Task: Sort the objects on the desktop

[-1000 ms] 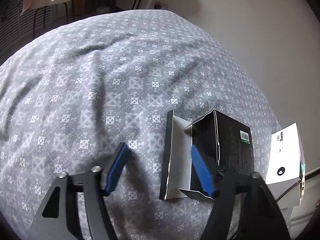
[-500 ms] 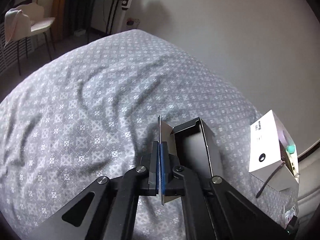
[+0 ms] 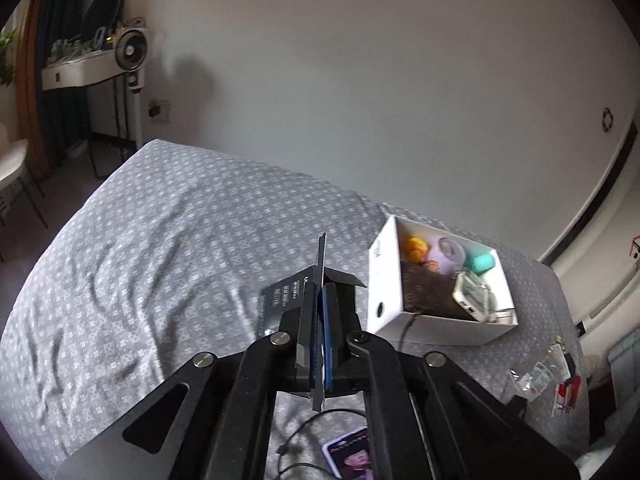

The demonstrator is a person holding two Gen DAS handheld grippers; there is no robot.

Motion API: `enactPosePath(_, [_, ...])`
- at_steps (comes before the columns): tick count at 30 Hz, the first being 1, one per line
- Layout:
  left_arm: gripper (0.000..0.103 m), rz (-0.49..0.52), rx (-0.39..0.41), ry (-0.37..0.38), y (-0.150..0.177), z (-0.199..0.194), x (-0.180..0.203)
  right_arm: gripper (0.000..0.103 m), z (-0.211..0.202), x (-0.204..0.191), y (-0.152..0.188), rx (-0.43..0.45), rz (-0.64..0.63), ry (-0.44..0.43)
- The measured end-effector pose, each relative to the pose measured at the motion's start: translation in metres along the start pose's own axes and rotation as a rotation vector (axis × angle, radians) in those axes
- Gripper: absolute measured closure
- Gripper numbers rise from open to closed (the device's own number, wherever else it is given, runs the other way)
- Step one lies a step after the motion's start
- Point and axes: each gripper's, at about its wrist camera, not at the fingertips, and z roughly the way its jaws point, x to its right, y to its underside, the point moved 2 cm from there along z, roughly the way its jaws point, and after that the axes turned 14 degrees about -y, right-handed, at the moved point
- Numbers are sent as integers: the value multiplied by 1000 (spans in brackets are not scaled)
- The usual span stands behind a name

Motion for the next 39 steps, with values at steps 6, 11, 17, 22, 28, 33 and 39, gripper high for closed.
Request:
enactPosePath(6, [102, 145, -4, 187, -24, -17, 145, 0, 1, -1, 0, 1, 1, -2])
enactPosePath(11, [102, 299, -45, 321, -11, -4, 290, 0, 4, -4, -7, 17, 16, -30])
enactPosePath(17, [102, 350, -184, 480, 35, 45, 428, 0, -2, 6, -13, 92, 105, -162])
enactPosePath(22, [102, 476, -319, 386, 91, 98, 495, 0, -2, 7, -16, 131, 146, -232])
enactPosePath(28, [96, 494, -332, 148, 101, 115, 448, 0, -16, 12, -1, 137, 147, -240])
enactPosePath(33, [15, 444, -90, 26, 70, 66, 338, 0, -20, 18, 5, 134, 145, -236])
enactPosePath(39, [1, 335, 94, -199, 58, 26, 189, 0, -26, 19, 11, 105, 125, -193])
